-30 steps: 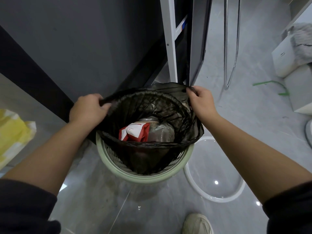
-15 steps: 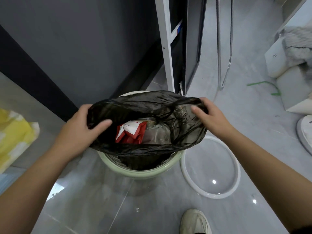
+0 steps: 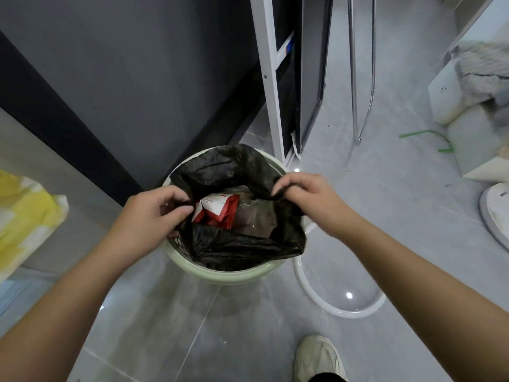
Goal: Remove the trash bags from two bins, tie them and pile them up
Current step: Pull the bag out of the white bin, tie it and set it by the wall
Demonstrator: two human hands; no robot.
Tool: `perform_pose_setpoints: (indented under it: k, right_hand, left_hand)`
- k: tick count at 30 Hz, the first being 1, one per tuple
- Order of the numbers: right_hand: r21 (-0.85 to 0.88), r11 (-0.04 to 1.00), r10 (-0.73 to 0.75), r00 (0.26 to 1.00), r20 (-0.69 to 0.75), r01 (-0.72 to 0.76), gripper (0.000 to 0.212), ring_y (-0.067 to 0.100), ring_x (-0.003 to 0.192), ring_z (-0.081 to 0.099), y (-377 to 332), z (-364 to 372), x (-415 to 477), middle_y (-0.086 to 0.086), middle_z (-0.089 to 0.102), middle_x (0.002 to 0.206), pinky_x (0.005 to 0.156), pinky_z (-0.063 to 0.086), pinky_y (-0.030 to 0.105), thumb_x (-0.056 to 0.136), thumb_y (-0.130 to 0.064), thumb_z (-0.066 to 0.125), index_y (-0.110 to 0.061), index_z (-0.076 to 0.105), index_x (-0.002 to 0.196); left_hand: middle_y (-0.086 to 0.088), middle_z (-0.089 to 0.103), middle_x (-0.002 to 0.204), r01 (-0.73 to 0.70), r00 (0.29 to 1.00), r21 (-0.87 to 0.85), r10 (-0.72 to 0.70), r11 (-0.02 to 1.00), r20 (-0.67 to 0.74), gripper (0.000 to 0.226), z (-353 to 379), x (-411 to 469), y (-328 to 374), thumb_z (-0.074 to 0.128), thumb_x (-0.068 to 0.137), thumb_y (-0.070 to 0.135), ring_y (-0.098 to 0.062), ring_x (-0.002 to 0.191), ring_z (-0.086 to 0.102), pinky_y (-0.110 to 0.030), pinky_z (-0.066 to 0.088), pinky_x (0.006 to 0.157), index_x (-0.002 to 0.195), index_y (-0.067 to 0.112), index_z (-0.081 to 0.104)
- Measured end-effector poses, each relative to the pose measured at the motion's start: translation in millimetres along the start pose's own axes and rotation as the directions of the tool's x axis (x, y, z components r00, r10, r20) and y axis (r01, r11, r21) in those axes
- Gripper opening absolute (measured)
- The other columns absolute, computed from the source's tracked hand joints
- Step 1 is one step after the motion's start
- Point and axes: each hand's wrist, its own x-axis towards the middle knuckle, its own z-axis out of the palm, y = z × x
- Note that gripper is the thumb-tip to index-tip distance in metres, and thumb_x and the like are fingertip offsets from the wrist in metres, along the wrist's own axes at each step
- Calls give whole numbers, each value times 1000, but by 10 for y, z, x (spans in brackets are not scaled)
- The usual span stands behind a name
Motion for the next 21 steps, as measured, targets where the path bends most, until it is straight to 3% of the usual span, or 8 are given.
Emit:
perform_pose_setpoints:
  k: [2, 6, 8, 11, 15, 18, 21]
  right_hand:
    - [-84, 996, -13, 989, 150, 26, 11, 15, 70, 64, -73, 227, 33, 1, 66, 88, 63, 53, 27, 87, -16, 61, -22, 69, 92]
    - [-227, 966, -51, 952, 301, 123, 46, -5, 78, 63, -22, 659, 211, -8, 66, 108, 82, 53, 22, 78, -27, 75, -21, 61, 121]
    - [-295, 939, -81, 948, 307, 176, 61, 5, 91, 63, 23, 856, 316, -3, 63, 119, 90, 50, 26, 75, -30, 78, -20, 55, 131]
    - [-356, 903, -141, 949, 280, 240, 71, 16, 87, 60, 60, 1102, 440, 3, 59, 118, 83, 45, 20, 74, -31, 78, -17, 48, 138]
    - [-353, 899, -169, 950, 261, 257, 75, 12, 89, 55, 140, 1278, 517, 1, 55, 104, 79, 38, 13, 71, -31, 80, -13, 49, 136]
    - [-343, 891, -225, 946, 235, 297, 48, 15, 85, 57, 181, 1374, 516, 6, 61, 91, 73, 40, 22, 68, -27, 82, -12, 66, 111]
    - [-275, 923, -239, 962, 135, 268, 24, 14, 80, 61, 217, 1434, 517, 6, 68, 84, 73, 45, 24, 75, -21, 78, -10, 73, 95]
  left_hand:
    - [4, 67, 67, -22, 1000, -1, 22, 1000, -13, 27, 41, 16, 26, 69, 82, 11, -15, 58, 62, -27, 52, 62, 77, 37, 66]
    - [5, 71, 78, -24, 998, 27, 26, 999, -61, 20, -11, -21, 31, 68, 83, 12, -21, 78, 66, -39, 54, 78, 86, 31, 71]
    - [-1, 70, 79, -24, 995, 40, 28, 999, -100, 16, -78, -46, 16, 69, 82, 13, -23, 79, 66, -37, 53, 77, 85, 29, 69]
    - [1, 68, 74, -8, 992, 63, 16, 998, -127, 14, -154, -55, -11, 71, 81, 13, -22, 74, 65, -34, 51, 72, 78, 26, 67]
    - [0, 70, 74, 5, 997, -21, -7, 1000, -81, 18, -145, -45, -37, 73, 79, 10, -24, 75, 65, -38, 52, 74, 74, 27, 70]
    - [3, 71, 75, -9, 999, -54, 7, 999, -38, 24, -67, -46, 13, 71, 80, 7, -17, 74, 66, -28, 53, 71, 75, 30, 71]
    - [2, 70, 68, 3, 1000, -111, -4, 994, -6, 28, -45, -38, 3, 67, 83, 5, -12, 67, 65, -23, 53, 70, 80, 32, 72]
